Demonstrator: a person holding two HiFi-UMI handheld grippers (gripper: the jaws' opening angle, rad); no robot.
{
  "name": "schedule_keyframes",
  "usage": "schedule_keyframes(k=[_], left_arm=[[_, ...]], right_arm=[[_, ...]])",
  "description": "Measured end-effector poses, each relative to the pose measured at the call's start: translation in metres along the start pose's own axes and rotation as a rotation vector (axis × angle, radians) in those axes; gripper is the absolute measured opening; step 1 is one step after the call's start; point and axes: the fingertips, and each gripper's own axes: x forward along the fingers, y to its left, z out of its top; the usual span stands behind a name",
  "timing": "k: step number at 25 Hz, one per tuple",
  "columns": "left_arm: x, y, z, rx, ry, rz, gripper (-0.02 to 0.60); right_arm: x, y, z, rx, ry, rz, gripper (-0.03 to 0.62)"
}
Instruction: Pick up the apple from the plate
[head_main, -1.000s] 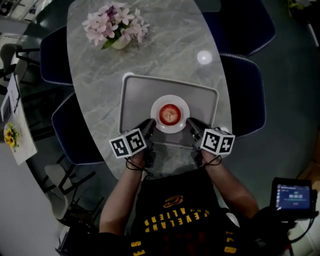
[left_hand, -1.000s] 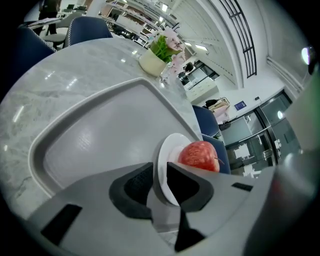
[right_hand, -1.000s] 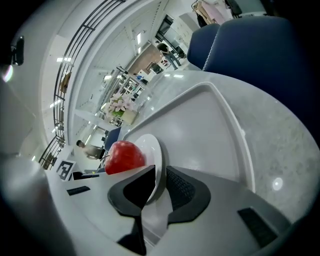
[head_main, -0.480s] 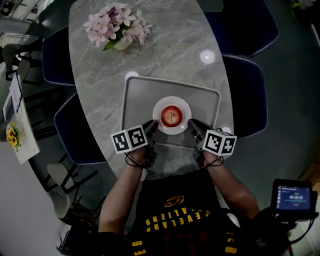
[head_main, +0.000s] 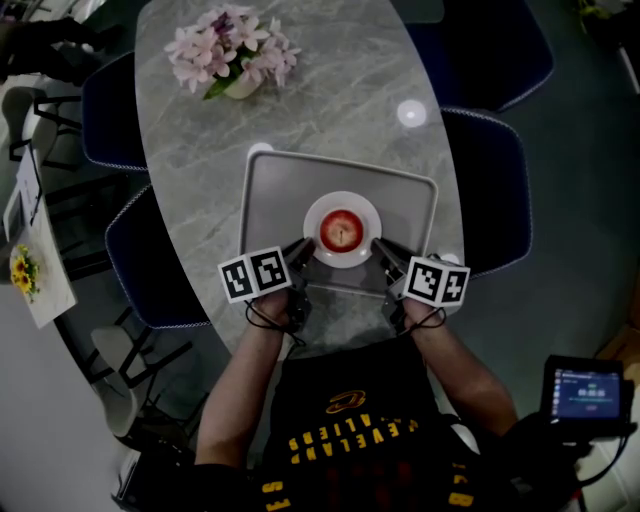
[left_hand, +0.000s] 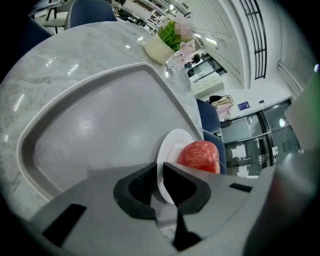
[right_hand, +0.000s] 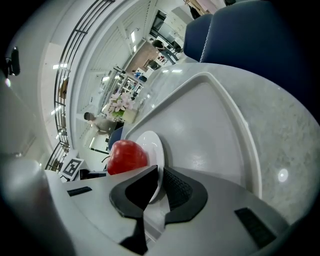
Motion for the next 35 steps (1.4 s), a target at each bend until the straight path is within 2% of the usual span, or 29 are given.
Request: schedule_keyframes(k=[21,35], left_arm=[[-0.019,0.004,-0.012,-0.055,-0.031,-0.037,0.038],[-0.068,0.04,-0.046,-0.13,-0.108,-0.049,0.037]], right_arm=[[-0.002,0.016,-0.004,-0.038,0.043,0.02,0.041],[0.005,0.048,-0.051,-0.129,0.126,0.043,0.041]])
